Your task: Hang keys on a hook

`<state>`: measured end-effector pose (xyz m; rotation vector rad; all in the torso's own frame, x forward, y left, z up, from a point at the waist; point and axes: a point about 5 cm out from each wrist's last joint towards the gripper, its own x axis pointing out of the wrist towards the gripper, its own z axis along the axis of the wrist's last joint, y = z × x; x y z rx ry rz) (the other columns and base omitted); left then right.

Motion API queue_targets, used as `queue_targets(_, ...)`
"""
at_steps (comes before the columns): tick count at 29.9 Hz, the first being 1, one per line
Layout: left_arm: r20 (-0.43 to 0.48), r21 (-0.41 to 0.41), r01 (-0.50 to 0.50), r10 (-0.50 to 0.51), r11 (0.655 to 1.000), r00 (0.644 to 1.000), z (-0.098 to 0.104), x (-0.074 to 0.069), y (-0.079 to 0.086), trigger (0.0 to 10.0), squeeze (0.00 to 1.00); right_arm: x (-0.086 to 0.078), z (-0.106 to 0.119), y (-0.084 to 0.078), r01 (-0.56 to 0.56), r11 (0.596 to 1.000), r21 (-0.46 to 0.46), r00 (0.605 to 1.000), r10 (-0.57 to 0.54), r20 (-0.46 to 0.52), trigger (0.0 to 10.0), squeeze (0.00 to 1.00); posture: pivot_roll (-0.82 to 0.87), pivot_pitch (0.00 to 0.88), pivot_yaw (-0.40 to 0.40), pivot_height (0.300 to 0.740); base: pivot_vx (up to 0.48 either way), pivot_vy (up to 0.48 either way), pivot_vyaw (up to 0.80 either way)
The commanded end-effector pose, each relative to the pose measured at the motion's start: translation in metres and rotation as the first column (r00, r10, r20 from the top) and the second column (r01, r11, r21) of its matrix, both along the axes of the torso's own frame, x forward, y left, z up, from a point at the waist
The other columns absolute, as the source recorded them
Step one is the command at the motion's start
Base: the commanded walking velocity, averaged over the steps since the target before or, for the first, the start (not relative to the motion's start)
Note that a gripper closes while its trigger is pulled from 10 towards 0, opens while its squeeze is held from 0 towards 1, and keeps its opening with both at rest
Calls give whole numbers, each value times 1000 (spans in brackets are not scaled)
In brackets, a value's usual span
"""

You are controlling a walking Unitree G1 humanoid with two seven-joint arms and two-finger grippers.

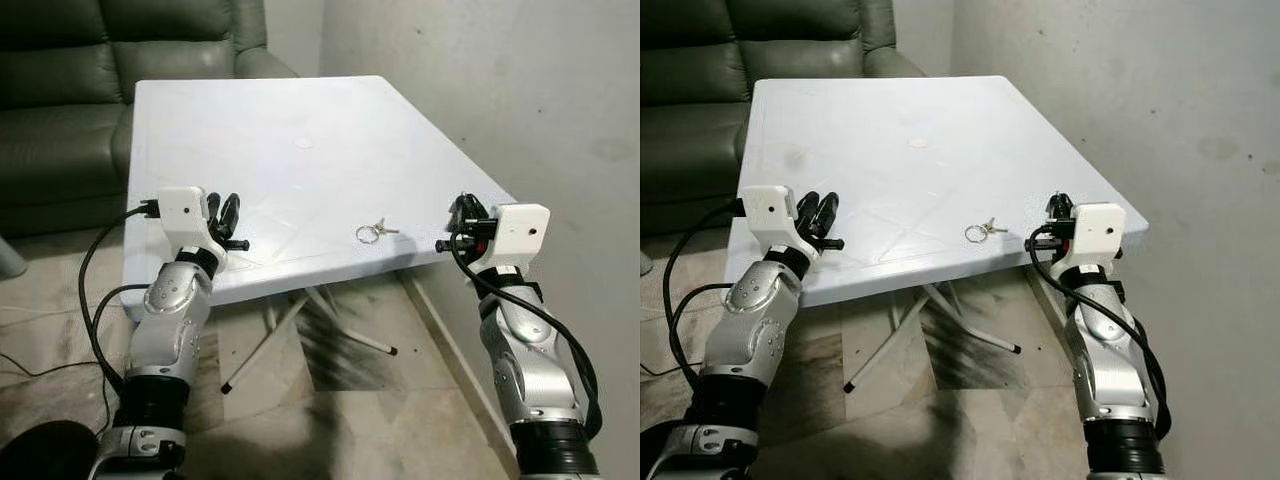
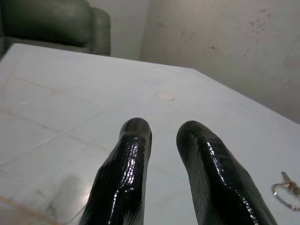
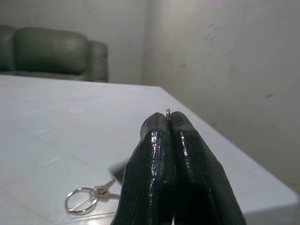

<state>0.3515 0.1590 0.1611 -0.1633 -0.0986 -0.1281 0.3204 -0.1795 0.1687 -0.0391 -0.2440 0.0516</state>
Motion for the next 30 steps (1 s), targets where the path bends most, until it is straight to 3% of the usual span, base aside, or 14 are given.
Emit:
queue_targets(1, 2, -10, -33, 33, 999, 999, 2, 3, 2, 10000, 0, -2, 2, 0, 2, 1000, -5, 1000, -2, 14, 10000, 0, -124, 0, -43, 740, 0, 0, -712)
queue_targets(13, -35, -84, -33, 30, 996, 999, -7, -4, -6, 10000, 0, -9, -3, 3, -4, 1000, -10, 1000, 4, -10, 10000, 0, -126, 0, -46, 740, 0, 0, -716)
queue_targets(19, -33, -35, -42, 41, 999, 999, -7, -4, -3, 10000, 0, -9, -2, 6, -5, 1000, -5, 1000, 5, -10, 10000, 0, -124, 0, -45, 740, 0, 0, -715)
queue_targets(30, -27, -22, -10, 9, 1000, 1000, -3, -2, -6, 10000, 0, -8, -1, 8, 7, 1000, -2, 1000, -7, -7, 10000, 0, -129, 0, -30, 740, 0, 0, -714)
